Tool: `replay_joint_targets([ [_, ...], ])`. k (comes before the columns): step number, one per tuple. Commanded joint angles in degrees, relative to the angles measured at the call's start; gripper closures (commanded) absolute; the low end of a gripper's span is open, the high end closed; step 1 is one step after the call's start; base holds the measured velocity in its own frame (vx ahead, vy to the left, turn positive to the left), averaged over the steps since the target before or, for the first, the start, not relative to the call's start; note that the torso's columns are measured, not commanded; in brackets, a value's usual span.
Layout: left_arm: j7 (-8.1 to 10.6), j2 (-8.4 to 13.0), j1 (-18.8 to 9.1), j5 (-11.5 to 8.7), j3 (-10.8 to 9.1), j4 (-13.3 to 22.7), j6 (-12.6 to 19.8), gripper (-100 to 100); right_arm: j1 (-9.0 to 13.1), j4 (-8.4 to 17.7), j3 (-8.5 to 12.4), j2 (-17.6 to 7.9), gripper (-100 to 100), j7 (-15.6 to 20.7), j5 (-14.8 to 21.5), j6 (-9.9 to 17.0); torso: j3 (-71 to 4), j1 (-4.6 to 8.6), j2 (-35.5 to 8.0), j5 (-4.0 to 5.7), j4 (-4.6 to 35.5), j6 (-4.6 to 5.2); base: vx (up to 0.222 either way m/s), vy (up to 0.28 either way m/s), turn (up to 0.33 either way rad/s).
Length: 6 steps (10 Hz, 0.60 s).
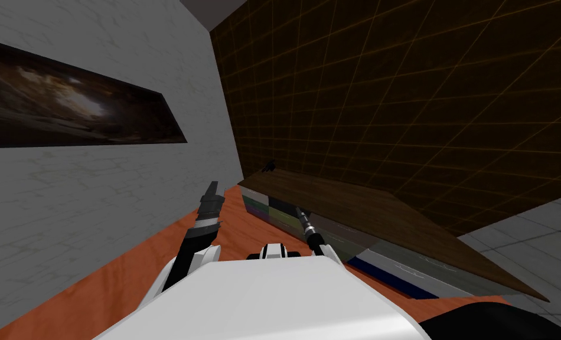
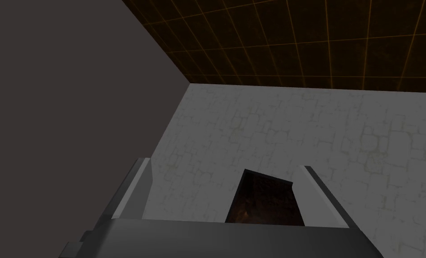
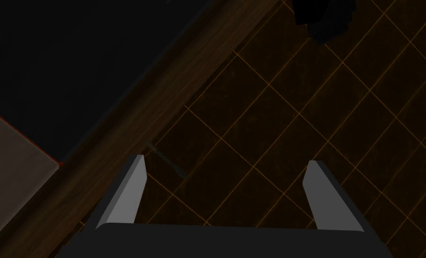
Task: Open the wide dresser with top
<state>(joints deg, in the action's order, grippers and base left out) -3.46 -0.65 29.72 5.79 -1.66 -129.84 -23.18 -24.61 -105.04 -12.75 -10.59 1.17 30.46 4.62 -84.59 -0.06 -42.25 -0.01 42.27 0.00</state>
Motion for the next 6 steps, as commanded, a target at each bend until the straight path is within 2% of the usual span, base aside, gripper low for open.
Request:
replay_joint_targets([
  [1,0.0,0.0,0.0,0.0,0.0,0.0,0.0,0,0.4,3.8,-1.7,-0.4,-100,-0.1,4.6,3.9,0.0,0.07,-0.1,0.0,0.0,0.01,0.056,0.063,0.098],
  [2,0.0,0.0,0.0,0.0,0.0,0.0,0.0,0,0.4,3.8,-1.7,-0.4,-100,-0.1,5.5,5.7,0.0,0.05,0.0,0.01,0.0,-0.01,0.049,0.052,0.058],
  [3,0.0,0.0,0.0,0.0,0.0,0.0,0.0,0,0.7,6.1,-2.9,-0.5,-100,-0.1,7.4,7.6,0.0,0.1,-0.1,0.01,0.0,0.01,0.06,0.063,0.106],
  [4,0.0,0.0,0.0,0.0,0.0,0.0,0.0,0,0.7,6.5,-2.9,-0.5,-100,-0.1,8.7,9.2,0.0,0.04,0.0,0.01,0.0,-0.01,0.049,0.051,0.04],
  [5,0.0,0.0,0.0,0.0,0.0,0.0,0.0,0,0.7,6.5,-2.9,-0.5,-100,-0.1,8.8,9.2,0.0,0.09,-0.1,0.01,0.0,0.01,0.015,0.017,-0.017],
  [6,0.0,0.0,0.0,0.0,-0.01,0.0,0.0,0,1.1,9.2,-4.0,-0.7,-100,0.0,10.9,12.1,0.1,0.17,-0.1,0.04,0.0,0.01,0.032,0.037,0.092],
])
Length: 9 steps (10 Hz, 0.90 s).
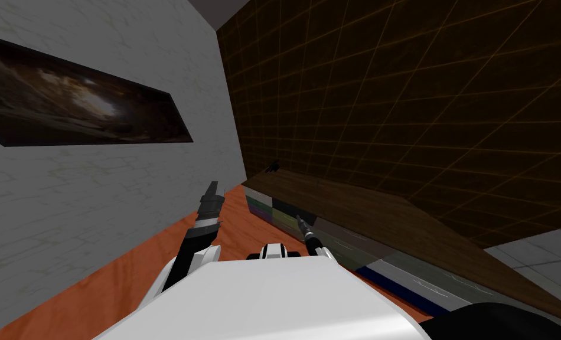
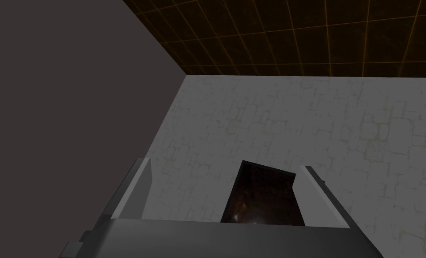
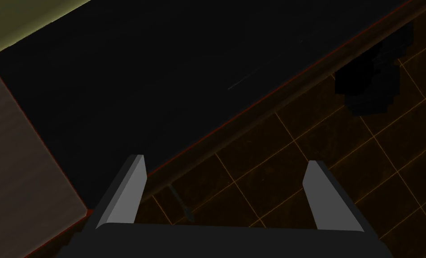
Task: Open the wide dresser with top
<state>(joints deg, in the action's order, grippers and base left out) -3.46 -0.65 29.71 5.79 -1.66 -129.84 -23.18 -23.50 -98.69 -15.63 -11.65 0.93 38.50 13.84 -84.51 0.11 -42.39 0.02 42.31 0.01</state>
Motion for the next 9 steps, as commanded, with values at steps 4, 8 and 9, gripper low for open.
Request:
replay_joint_targets([
  [4,0.0,0.0,0.0,0.0,0.0,0.0,0.0,0,0.7,8.6,-3.5,0.0,-100,0.2,9.7,8.2,-0.1,-0.14,0.2,-0.05,0.0,0.0,0.055,0.054,0.081],
  [8,0.0,0.0,0.0,0.0,0.0,0.0,0.0,0,1.4,14.5,-5.9,-0.5,-100,0.2,16.5,15.0,-0.1,-0.12,0.1,-0.03,0.0,0.0,0.055,0.055,0.07],
  [9,0.0,0.0,0.0,0.0,0.01,0.0,0.0,0,1.4,14.6,-5.9,-0.5,-100,0.2,17.4,17.0,-0.1,-0.12,0.1,-0.03,0.0,-0.02,0.052,0.041,0.044],
])
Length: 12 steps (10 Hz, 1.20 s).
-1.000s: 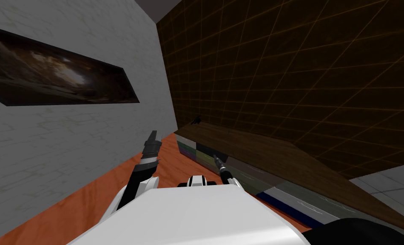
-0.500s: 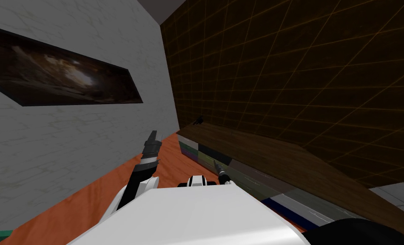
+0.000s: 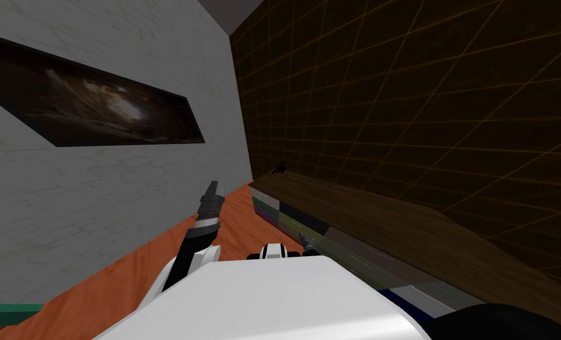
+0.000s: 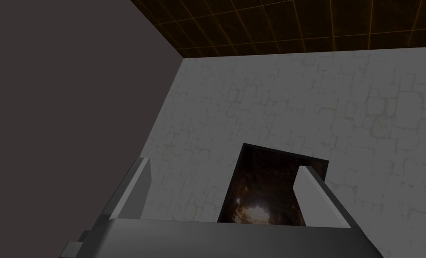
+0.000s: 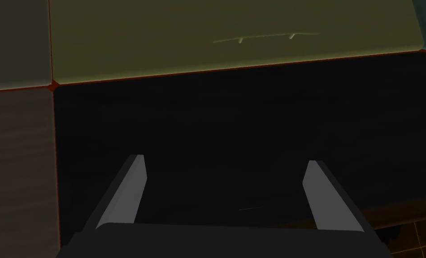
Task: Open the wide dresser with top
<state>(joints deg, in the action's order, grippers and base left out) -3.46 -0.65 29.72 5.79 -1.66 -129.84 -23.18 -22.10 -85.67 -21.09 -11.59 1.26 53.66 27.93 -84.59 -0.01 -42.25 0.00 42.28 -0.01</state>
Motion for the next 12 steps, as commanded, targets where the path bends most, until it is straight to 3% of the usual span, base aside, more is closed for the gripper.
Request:
replay_joint_targets([
  [1,0.0,0.0,0.0,0.0,0.0,0.0,0.0,0,0.4,4.0,-1.6,-0.9,-100,-0.1,3.9,4.7,0.0,0.07,0.0,0.01,0.0,0.03,0.053,0.043,0.093],
  [2,0.0,0.0,0.0,0.0,0.0,0.0,0.0,0,0.4,4.6,-1.6,-0.9,-100,-0.1,5.5,6.2,0.0,0.03,-0.1,0.01,0.0,0.01,0.052,0.039,0.045],
  [3,0.0,0.0,0.0,0.0,0.0,0.0,0.0,0,0.8,6.7,-2.7,-1.2,-100,-0.1,8.5,7.8,0.0,0.02,0.0,0.0,0.0,0.02,0.068,0.056,0.103],
  [5,0.0,0.0,0.0,0.0,0.0,0.0,0.0,0,0.8,7.6,-2.7,-1.2,-100,-0.1,8.8,9.8,0.0,0.0,0.0,-0.01,0.0,0.03,0.042,0.036,0.016],
  [6,0.0,0.0,0.0,0.0,-0.01,0.0,0.0,0,1.2,10.6,-3.8,-1.6,-100,-0.1,12.0,11.8,0.1,0.08,-0.1,0.02,0.0,0.02,0.034,0.037,0.087],
  [7,0.0,0.0,0.0,0.0,0.0,0.0,0.0,0,1.2,10.6,-3.8,-1.6,-100,-0.1,12.0,13.1,0.1,0.01,-0.1,0.01,0.0,0.0,0.042,0.036,0.055],
  [8,0.0,0.0,0.0,0.0,0.0,0.0,0.0,0,1.6,13.2,-5.0,-2.0,-100,-0.1,14.4,14.8,0.0,0.0,0.0,0.0,0.0,0.02,0.064,0.046,0.109],
  [11,0.0,0.0,0.0,0.0,0.0,0.0,0.0,0,2.0,16.6,-6.0,-2.5,-100,-0.1,18.3,19.7,0.0,-0.04,0.0,-0.01,0.0,0.0,0.056,0.046,0.057],
  [12,0.0,0.0,0.0,0.0,-0.01,0.0,0.0,0,2.4,19.5,-7.1,-2.9,-100,-0.1,20.8,21.3,0.0,0.03,0.0,0.0,0.0,0.02,0.058,0.046,0.078],
])
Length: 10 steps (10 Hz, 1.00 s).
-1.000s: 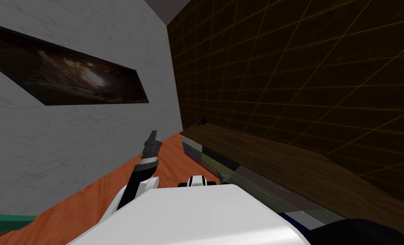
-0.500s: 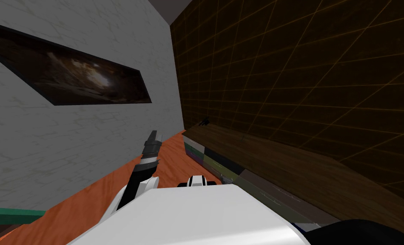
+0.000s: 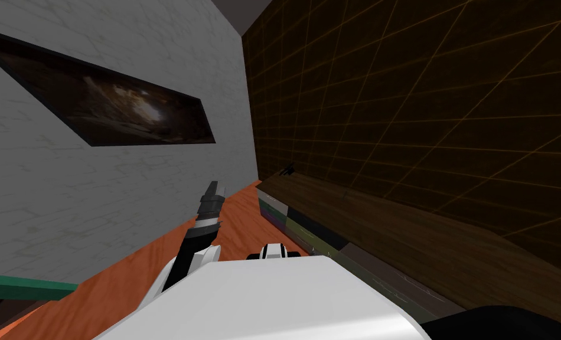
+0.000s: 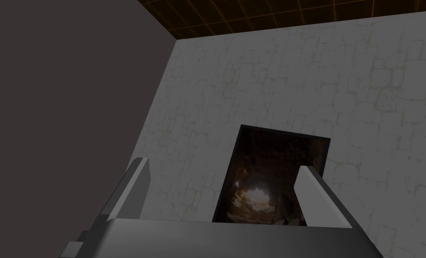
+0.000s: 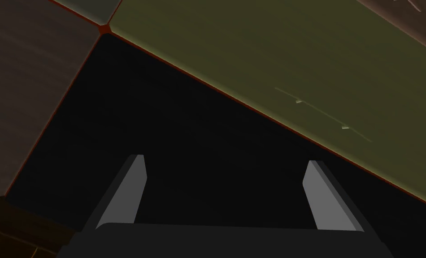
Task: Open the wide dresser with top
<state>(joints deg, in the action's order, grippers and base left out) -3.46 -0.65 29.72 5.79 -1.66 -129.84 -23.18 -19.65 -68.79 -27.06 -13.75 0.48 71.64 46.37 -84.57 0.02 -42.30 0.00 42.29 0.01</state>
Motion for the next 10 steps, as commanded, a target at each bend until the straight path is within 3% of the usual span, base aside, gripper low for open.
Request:
replay_joint_targets([
  [1,0.0,0.0,0.0,0.0,0.0,0.0,0.0,0,0.0,2.6,-1.1,-0.8,-100,0.7,3.3,4.4,0.0,-0.01,0.0,0.01,0.0,-0.02,0.052,0.04,0.042],
  [2,0.0,0.0,0.0,0.0,0.0,0.0,0.0,0,0.4,5.5,-2.2,-1.2,-100,0.7,5.9,6.0,0.0,0.01,0.0,0.01,0.0,-0.01,0.049,0.049,0.096],
  [3,0.0,0.0,0.0,0.0,0.0,0.0,0.0,0,0.4,5.5,-2.2,-1.2,-100,0.7,6.2,7.5,0.0,-0.04,0.0,0.0,0.0,-0.02,0.045,0.039,0.044],
  [9,0.0,0.0,0.0,0.0,0.0,0.0,0.0,0,1.5,13.5,-5.0,-2.7,-100,0.7,14.3,16.0,0.0,-0.03,0.0,0.0,0.0,-0.02,0.054,0.033,0.058],
  [10,0.0,0.0,0.0,0.0,0.0,0.0,0.0,0,1.8,15.8,-5.9,-3.2,-100,0.7,16.7,18.0,0.0,-0.02,0.0,0.0,0.0,-0.01,0.049,0.032,0.071],
])
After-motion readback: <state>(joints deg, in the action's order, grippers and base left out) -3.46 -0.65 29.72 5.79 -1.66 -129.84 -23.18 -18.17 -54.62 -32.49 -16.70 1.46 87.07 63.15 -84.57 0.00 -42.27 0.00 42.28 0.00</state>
